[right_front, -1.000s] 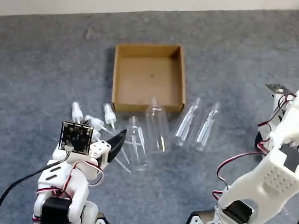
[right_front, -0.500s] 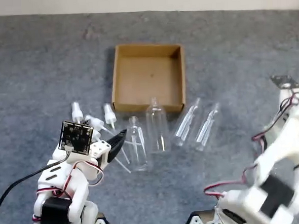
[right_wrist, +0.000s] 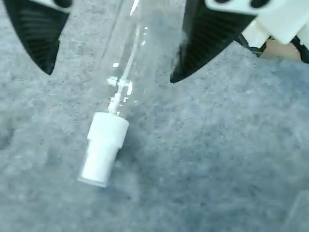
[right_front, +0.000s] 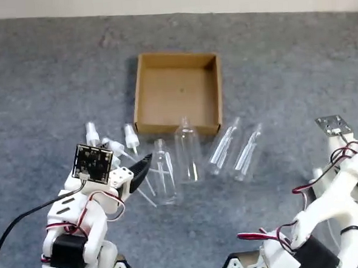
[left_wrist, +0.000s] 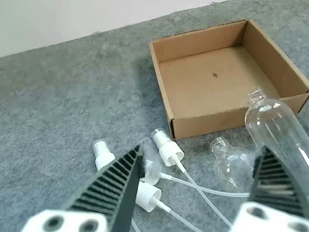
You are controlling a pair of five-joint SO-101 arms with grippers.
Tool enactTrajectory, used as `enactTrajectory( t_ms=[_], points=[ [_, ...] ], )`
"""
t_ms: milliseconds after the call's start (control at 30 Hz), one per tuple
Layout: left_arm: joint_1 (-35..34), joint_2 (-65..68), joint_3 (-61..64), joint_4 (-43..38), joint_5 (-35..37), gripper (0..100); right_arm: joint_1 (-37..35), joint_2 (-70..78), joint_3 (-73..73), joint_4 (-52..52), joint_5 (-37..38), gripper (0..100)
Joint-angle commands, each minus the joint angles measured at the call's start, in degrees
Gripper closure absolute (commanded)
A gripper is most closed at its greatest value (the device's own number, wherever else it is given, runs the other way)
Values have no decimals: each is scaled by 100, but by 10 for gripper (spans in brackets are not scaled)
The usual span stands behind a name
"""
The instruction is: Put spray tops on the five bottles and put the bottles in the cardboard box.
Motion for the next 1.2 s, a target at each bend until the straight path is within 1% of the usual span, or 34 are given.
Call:
enactTrajectory(
  t_ms=[0, 33, 167, 367, 500, 633, 733, 800, 1000, 1067, 1133, 1167],
  points=[
    [-48, -40, -31, -149, -53, 706, 31, -233, 163, -136, 79, 692],
    [-48, -48, -31, -149, -53, 706, 31, -233, 224, -145, 97, 692],
    [-48, -48, -22, -149, -53, 706, 75, -242, 409, -145, 598, 692],
    [-48, -48, -13, -149, -53, 706, 110, -242, 505, -145, 642, 692],
    [-48, -40, -13, -149, -53, 706, 479, -251, 505, -145, 659, 692],
    [-48, -48, -13, -149, -53, 706, 681, -242, 505, -145, 1152, 692],
    [-48, -48, -13, -149, -53, 706, 699, -233, 505, -171, 1143, 692],
    [-48, -48, -13, -141, -53, 706, 690, -224, 558, -400, 1143, 692],
    [-48, -48, -13, -141, -53, 706, 681, -233, 1182, -892, 1143, 692],
    [-48, -40, -13, -141, -53, 706, 646, -233, 1288, -1015, 1143, 716],
    [-48, -40, -13, -141, -53, 706, 602, -233, 1314, -1033, 1108, 771],
    [-48, -31, -13, -141, -53, 706, 585, -233, 1305, -1042, 976, 800]
  ],
)
